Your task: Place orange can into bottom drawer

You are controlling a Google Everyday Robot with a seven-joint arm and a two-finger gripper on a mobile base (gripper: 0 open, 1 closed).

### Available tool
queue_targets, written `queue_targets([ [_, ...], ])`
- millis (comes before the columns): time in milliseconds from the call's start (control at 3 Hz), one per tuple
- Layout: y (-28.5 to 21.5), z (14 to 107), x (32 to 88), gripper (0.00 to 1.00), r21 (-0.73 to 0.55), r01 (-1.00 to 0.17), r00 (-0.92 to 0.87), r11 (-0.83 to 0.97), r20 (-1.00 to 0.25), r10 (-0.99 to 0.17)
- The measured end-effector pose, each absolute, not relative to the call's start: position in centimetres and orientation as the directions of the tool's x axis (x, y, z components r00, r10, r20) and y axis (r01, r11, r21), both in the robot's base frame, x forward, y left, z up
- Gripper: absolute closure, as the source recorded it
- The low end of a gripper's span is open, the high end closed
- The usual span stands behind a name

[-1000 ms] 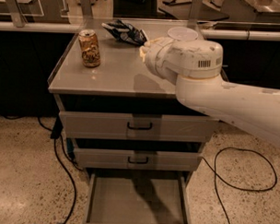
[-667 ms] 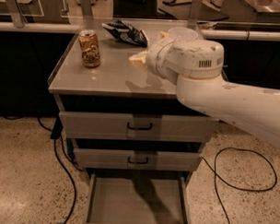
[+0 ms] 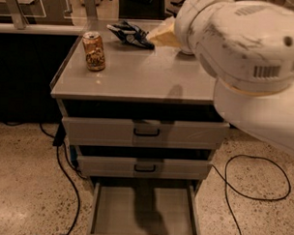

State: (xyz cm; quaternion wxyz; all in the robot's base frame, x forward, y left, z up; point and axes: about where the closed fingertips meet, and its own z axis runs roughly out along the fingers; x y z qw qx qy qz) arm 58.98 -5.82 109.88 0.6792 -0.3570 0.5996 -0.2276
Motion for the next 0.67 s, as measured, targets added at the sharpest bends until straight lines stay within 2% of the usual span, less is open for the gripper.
queue_targets([
  [333, -9.4, 116.7, 51.0, 0.00, -0.813, 0.107, 0.192, 0.573, -0.548, -0.814],
  [667, -9.5, 119.2, 47.5, 0.00, -0.809, 0.161, 0.222, 0.566, -0.529, -0.819],
])
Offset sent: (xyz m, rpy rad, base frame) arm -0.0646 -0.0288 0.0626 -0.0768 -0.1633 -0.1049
